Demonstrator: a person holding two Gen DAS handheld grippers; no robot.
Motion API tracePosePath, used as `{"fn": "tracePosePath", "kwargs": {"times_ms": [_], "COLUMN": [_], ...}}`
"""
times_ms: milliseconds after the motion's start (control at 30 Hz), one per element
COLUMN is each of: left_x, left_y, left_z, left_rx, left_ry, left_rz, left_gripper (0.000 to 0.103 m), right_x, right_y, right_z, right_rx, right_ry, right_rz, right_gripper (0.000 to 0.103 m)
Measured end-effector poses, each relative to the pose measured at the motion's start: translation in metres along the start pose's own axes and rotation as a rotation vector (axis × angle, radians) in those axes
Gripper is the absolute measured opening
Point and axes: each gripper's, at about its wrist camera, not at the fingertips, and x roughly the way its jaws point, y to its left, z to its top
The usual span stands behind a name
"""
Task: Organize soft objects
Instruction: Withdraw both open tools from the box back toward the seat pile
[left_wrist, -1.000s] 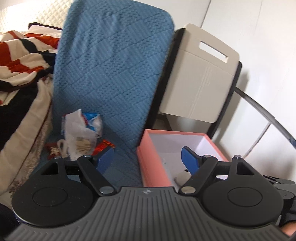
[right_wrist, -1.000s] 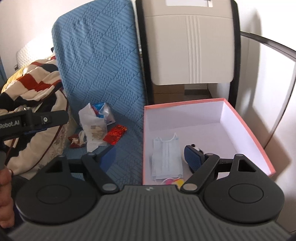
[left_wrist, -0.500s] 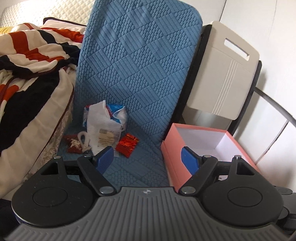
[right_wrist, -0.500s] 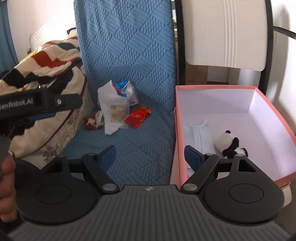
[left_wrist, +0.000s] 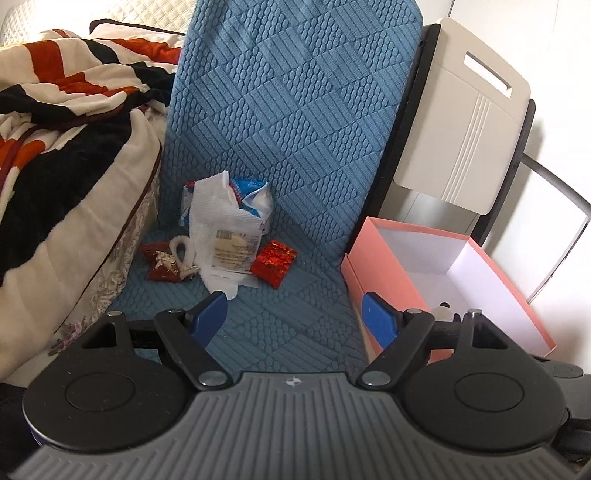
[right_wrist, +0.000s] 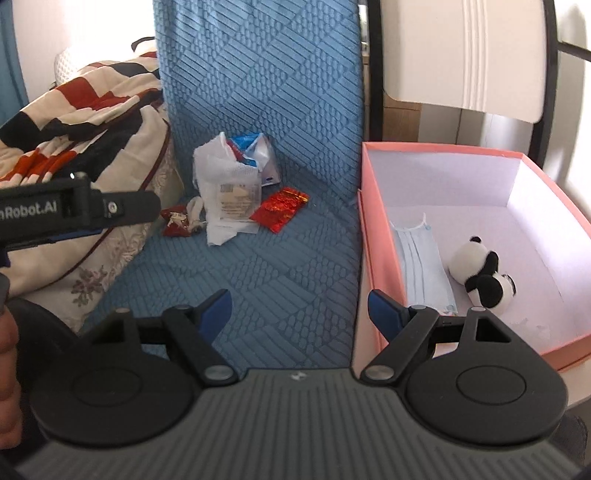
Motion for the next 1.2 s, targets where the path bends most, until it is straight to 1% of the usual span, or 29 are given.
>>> {"fn": "tracePosePath", "kwargs": {"times_ms": [133,300,433,500,567,667,800,933,1100,1200], "left_x": [-0.001,0.007,0.021,0.028,0.034,0.045,0.060,0.078,0.099,0.110], "left_y": [0.007,0.015,0.021,0.023,0.025,0.028,0.032,0.037,0.044,0.049], "left_z": [0.001,-0.001,-0.002,-0.003,-0.005,-0.007,-0.005,-0.003,0.001,0.003], "left_rx": [-0.011,0.017,0.027,0.045,0.073,0.089,0.074,0.045,-0.001,-0.006], "left_ry": [-0.004,-0.014,0.006,-0.002,-0.020,-0.021,-0.005,0.017,0.053,0.067], "left_rz": [0.002,0.008,0.007,0.029,0.067,0.069,0.067,0.056,0.051,0.062], "left_gripper": [0.084,0.084,0.084,0.084,0.084,0.084,0.084,0.084,0.084,0.084], "right_x": [0.002,0.010,0.019,0.025,0.031,0.040,0.050,0.064,0.082,0.092], "right_y": [0.007,0.007,0.005,0.006,0.007,0.006,0.004,0.004,-0.002,-0.005], "right_z": [0.001,0.001,0.004,0.006,0.008,0.010,0.015,0.020,0.029,0.036], "right_rx": [-0.015,0.007,0.028,0.027,0.019,0.022,0.031,0.003,-0.013,-0.011], "right_ry": [-0.009,-0.003,-0.021,-0.025,-0.036,-0.044,-0.060,-0.065,-0.050,-0.042], "right_rz": [0.005,0.002,-0.023,-0.029,-0.034,-0.030,-0.010,-0.005,-0.011,0.005], "right_gripper": [0.083,0.083,0.083,0.083,0.083,0.083,0.083,0.083,0.083,0.083]}}
